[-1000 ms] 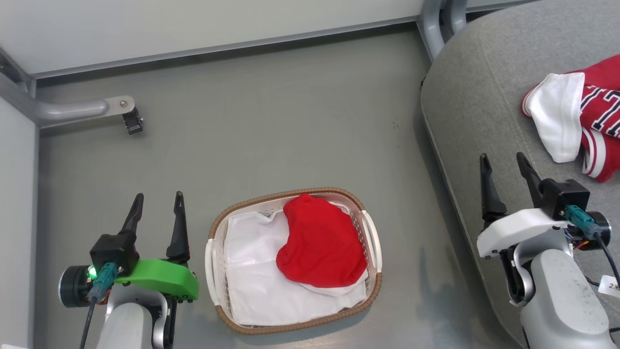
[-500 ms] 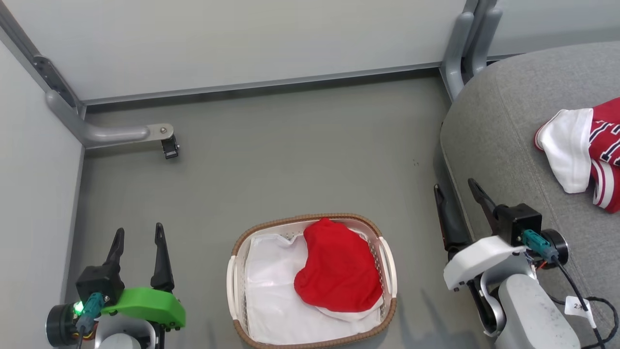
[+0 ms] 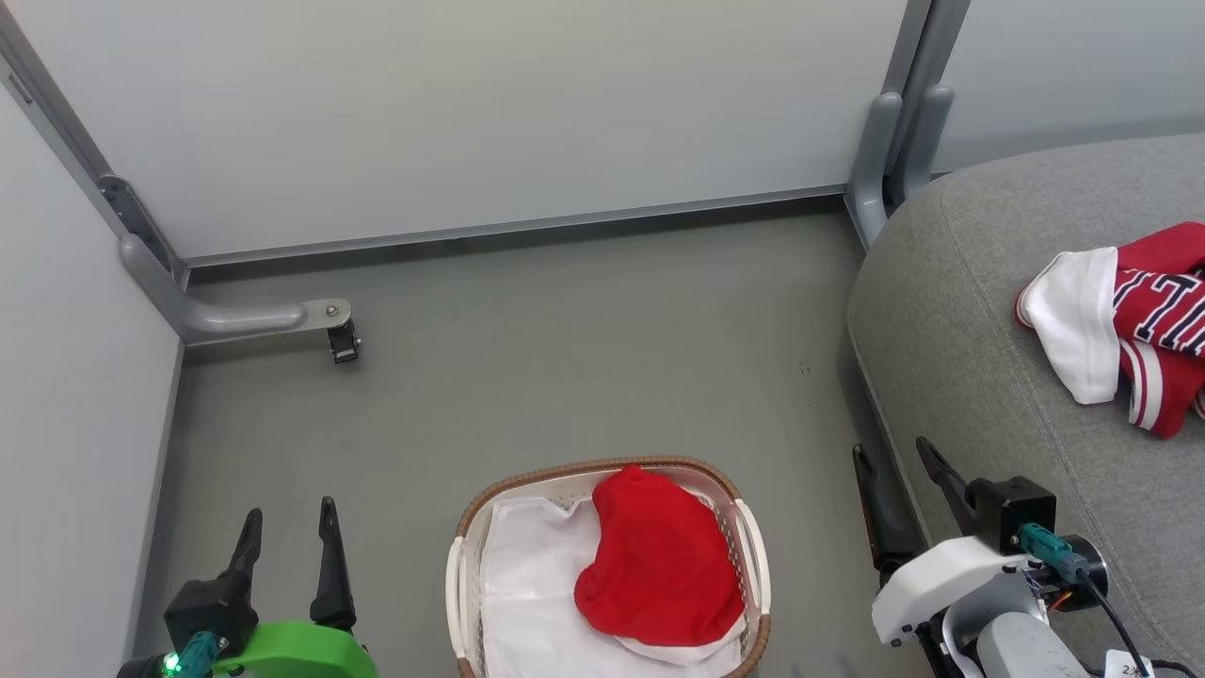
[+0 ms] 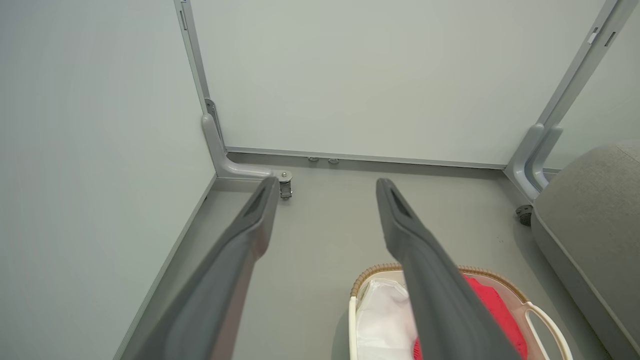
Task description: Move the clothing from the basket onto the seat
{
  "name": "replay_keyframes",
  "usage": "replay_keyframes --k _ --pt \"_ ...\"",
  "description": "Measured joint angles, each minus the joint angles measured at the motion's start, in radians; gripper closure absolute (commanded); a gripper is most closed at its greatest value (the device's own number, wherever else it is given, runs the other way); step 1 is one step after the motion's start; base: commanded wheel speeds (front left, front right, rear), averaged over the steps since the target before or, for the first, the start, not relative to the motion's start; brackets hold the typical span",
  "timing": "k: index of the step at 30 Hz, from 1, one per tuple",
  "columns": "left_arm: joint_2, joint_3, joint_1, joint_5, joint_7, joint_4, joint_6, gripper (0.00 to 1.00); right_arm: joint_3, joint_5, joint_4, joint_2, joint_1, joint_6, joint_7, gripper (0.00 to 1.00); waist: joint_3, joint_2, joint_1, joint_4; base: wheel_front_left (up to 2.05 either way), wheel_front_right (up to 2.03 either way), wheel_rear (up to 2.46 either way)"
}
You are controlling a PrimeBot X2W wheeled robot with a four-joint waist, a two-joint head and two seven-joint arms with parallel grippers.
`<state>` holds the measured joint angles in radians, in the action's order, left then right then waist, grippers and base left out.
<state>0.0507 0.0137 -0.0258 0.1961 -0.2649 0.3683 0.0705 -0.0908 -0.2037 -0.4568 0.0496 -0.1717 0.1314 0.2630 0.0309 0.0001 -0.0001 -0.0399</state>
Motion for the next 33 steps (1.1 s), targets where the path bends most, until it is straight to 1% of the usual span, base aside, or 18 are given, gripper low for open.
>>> replay_keyframes --k 6,12,15,18,26,33 --pt "0.000 -0.018 0.019 0.006 0.000 -0.013 0.009 0.00 0.000 -0.006 0.003 0.000 0.013 0.000 0.000 0.00 -0.014 0.0000 0.0000 0.000 0.00 0.00 0.00" --pt "0.000 -0.028 0.019 0.009 0.000 -0.012 0.017 0.00 -0.005 -0.006 0.006 0.000 0.012 0.000 0.000 0.00 -0.006 0.0000 0.0000 -0.003 0.00 0.00 0.00" --pt "0.000 -0.040 0.017 0.030 0.000 -0.001 0.022 0.00 -0.013 -0.006 0.019 0.000 0.005 0.000 0.000 0.00 0.006 0.0000 0.0000 -0.006 0.00 0.00 0.00" --pt "-0.001 -0.050 0.003 0.050 0.000 0.017 0.029 0.00 -0.021 -0.005 0.043 0.000 -0.022 0.000 0.000 0.00 0.030 0.0000 0.0000 -0.012 0.00 0.00 0.00" --pt "-0.001 -0.073 -0.095 0.063 0.000 0.063 0.045 0.00 -0.037 0.003 0.093 0.000 -0.096 0.000 0.000 0.00 0.124 0.0000 0.0000 -0.042 0.00 0.00 0.00" --pt "-0.002 -0.128 -0.214 0.064 0.000 0.103 0.054 0.00 -0.039 0.007 0.150 0.000 -0.143 0.000 0.000 0.00 0.220 0.0000 0.0000 -0.078 0.00 0.00 0.00"
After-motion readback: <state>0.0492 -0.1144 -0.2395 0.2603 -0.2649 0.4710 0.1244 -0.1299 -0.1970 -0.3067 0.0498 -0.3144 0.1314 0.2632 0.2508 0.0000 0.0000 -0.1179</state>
